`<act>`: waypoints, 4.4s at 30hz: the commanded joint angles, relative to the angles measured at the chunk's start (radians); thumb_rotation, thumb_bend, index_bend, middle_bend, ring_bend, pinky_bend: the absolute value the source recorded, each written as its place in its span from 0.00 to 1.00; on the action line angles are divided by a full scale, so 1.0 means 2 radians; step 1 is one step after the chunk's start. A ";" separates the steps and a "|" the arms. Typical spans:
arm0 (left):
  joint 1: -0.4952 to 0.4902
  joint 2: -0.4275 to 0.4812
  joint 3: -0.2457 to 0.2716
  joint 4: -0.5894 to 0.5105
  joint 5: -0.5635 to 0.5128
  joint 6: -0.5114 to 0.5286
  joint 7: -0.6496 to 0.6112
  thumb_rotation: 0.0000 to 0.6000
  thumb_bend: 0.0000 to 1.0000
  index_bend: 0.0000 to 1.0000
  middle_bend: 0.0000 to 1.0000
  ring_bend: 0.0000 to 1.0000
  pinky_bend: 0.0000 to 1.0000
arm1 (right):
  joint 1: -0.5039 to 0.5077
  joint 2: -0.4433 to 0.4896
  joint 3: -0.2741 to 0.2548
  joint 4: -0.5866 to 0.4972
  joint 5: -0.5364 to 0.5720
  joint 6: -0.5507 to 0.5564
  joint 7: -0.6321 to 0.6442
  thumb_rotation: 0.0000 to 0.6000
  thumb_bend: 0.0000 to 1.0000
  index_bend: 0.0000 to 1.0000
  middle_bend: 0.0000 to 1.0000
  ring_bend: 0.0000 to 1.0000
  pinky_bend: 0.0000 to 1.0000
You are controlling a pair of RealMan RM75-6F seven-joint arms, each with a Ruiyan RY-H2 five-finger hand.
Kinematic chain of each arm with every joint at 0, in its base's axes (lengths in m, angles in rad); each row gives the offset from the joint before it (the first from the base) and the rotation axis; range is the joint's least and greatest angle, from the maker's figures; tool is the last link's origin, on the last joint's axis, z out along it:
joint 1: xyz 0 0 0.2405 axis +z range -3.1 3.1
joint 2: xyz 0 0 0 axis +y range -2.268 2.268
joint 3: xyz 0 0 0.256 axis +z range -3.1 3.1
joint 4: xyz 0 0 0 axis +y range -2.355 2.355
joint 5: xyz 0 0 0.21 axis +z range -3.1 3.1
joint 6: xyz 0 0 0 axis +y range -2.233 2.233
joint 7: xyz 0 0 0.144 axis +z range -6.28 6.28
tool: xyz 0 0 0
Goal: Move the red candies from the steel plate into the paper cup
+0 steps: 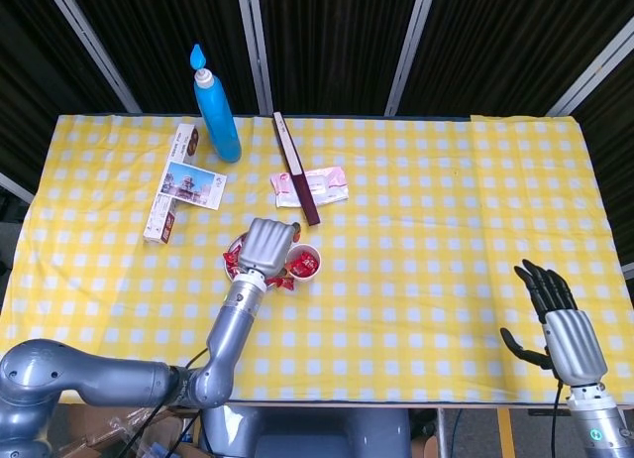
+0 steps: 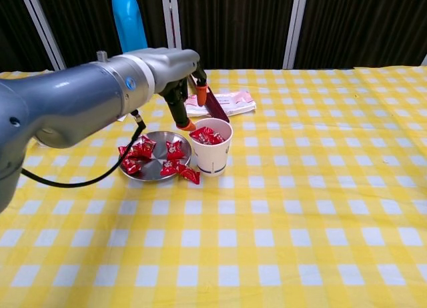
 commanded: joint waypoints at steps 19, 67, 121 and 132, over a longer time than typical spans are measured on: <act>0.044 0.083 0.071 -0.023 -0.011 -0.031 -0.008 1.00 0.24 0.35 0.43 0.94 1.00 | 0.000 -0.002 0.000 -0.001 0.004 -0.003 -0.006 1.00 0.39 0.00 0.00 0.00 0.00; 0.001 0.004 0.128 0.125 0.069 -0.155 -0.049 1.00 0.29 0.44 0.90 1.00 1.00 | 0.001 0.001 0.002 -0.003 0.007 -0.005 0.002 1.00 0.39 0.00 0.00 0.00 0.00; -0.059 0.048 0.071 0.023 0.016 -0.101 -0.015 1.00 0.27 0.41 0.87 1.00 1.00 | 0.001 0.001 0.002 -0.002 0.005 -0.003 0.004 1.00 0.39 0.00 0.00 0.00 0.00; -0.037 0.056 0.056 0.008 0.065 -0.059 -0.067 1.00 0.27 0.34 0.87 0.99 1.00 | 0.000 0.000 0.002 -0.002 0.004 -0.002 0.001 1.00 0.39 0.00 0.00 0.00 0.00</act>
